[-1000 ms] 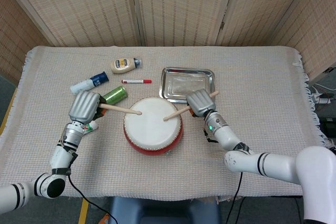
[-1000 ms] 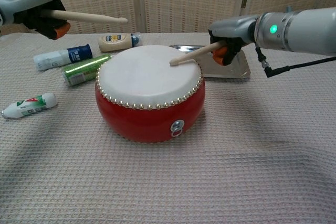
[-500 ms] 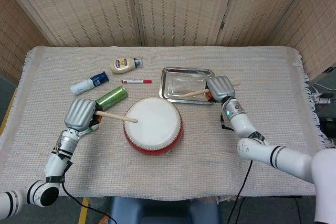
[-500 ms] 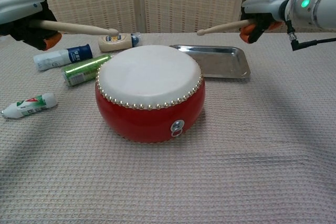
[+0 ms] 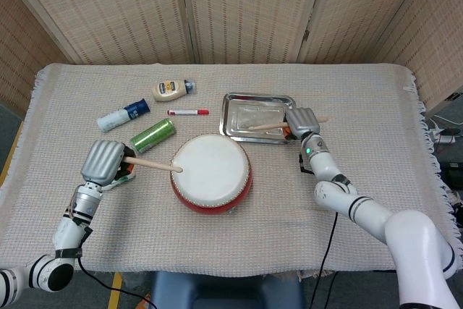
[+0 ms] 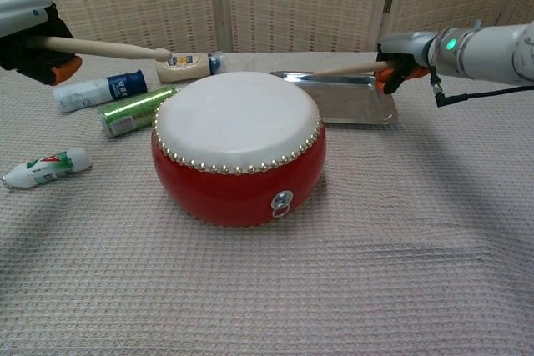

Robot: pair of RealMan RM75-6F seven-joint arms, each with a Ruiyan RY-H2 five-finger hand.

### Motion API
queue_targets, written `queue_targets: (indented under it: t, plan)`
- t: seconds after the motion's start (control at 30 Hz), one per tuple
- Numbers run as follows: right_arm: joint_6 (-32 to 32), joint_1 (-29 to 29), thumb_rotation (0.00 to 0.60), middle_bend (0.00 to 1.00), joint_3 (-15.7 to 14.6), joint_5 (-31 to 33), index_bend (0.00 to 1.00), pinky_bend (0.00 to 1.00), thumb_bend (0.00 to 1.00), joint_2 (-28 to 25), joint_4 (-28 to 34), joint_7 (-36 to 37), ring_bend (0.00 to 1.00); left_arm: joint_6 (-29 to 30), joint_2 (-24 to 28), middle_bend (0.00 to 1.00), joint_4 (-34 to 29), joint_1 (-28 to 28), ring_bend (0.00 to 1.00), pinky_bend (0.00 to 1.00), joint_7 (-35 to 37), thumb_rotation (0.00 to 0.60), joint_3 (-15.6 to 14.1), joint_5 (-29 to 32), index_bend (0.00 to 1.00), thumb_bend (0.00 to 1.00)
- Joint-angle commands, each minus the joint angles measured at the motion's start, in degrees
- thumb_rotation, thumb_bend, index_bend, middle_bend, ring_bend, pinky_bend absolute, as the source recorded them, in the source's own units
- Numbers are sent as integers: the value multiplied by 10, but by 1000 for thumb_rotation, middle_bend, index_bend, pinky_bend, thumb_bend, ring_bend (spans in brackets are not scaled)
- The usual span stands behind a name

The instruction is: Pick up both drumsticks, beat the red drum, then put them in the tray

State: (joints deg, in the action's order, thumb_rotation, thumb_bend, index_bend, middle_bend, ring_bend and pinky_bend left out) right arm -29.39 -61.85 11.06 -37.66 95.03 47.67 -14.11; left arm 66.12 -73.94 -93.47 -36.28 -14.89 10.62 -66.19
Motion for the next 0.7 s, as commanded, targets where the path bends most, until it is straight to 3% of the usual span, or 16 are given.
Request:
queue_targets:
  t: [0.03,0.13,0.27,0.43,0.57,0.7]
  plan:
    - [29,-22,600,901,12,-17,1000,926,858,30,-43,10,905,2,4,1000,-3,4,1000,1000,3,600,-1,-3,960,685]
    - [44,-38,600,815,20,-22,931,863,834,52,-78,12,800,7,10,1000,-8,10,1000,1000,9,600,-2,-9,960,686]
    - [60,-53,600,671,30,-20,711,700,742,75,-119,16,618,10,16,1000,-11,17,1000,1000,18,600,-4,-16,960,685]
    - [85,-66,600,441,39,-13,386,468,551,100,-164,17,358,10,21,1000,-11,22,1000,1000,26,600,-4,-21,958,686]
    - [100,-74,600,314,45,-11,218,394,446,116,-193,19,243,9,22,1000,-12,24,1000,1000,28,600,-3,-22,958,685]
    - [106,-78,600,239,50,-15,126,354,387,126,-213,23,170,6,23,1000,-10,25,1000,1000,28,600,-2,-22,958,685]
